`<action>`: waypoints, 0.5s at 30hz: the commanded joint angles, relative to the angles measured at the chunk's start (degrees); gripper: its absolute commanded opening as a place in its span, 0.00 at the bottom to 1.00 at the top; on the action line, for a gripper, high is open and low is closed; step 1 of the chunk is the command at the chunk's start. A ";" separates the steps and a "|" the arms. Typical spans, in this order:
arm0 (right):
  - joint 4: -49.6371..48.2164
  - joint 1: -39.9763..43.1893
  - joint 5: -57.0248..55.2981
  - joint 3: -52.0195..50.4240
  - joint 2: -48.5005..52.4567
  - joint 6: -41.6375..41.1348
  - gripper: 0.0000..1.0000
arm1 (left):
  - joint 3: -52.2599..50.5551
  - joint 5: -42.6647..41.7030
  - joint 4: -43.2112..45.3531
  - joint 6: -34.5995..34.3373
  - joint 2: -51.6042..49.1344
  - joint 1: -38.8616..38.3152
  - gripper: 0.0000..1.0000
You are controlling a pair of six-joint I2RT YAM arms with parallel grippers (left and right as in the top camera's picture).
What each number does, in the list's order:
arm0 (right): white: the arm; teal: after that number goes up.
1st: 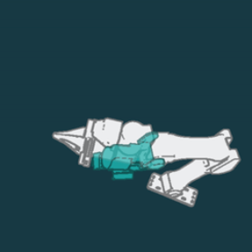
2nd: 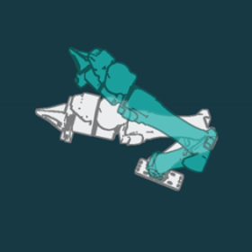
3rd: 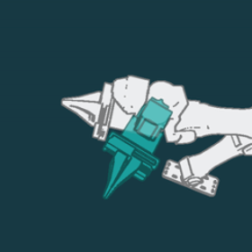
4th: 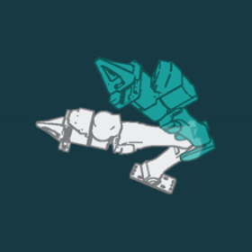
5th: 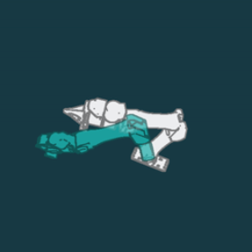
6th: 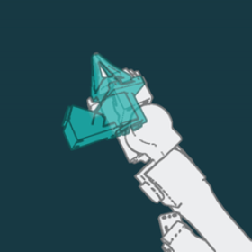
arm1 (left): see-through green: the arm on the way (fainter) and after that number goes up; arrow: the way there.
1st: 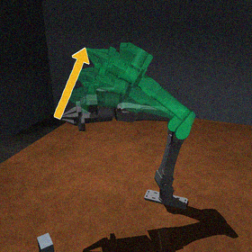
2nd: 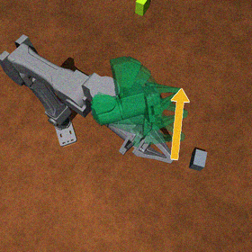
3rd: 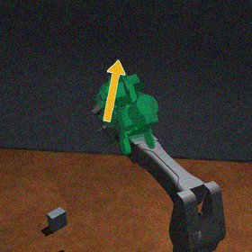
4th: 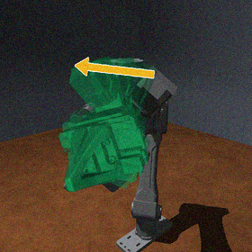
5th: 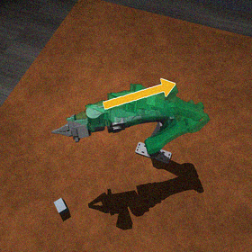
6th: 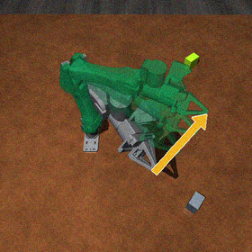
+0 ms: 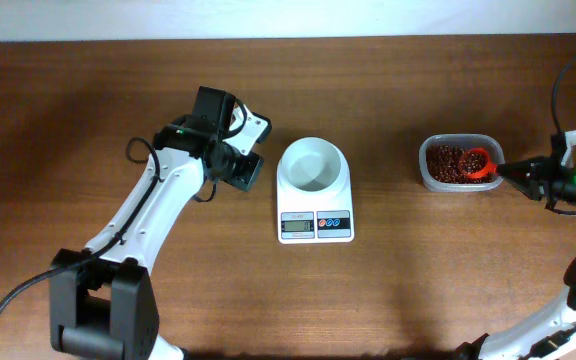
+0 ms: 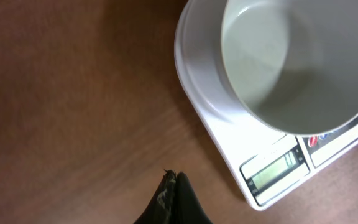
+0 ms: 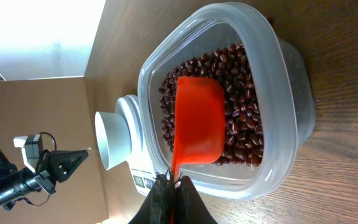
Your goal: Scoop item into bowl and weigh 50g on scale
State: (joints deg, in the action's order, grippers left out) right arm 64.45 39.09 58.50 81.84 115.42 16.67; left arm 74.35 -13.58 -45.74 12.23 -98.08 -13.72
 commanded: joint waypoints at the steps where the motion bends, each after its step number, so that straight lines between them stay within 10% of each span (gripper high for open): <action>1: 0.04 -1.84 0.76 -0.22 0.24 0.46 0.04 | -0.15 -1.03 -4.48 -3.61 -0.55 -0.50 0.00; 15: 0.04 -2.75 -3.04 -0.22 0.24 0.44 0.04 | -4.74 -1.07 -9.46 -3.63 -0.48 -17.20 0.00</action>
State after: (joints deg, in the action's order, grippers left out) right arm 64.47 36.64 55.53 81.84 115.42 16.69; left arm 69.89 -13.74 -56.60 9.30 -98.08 -28.42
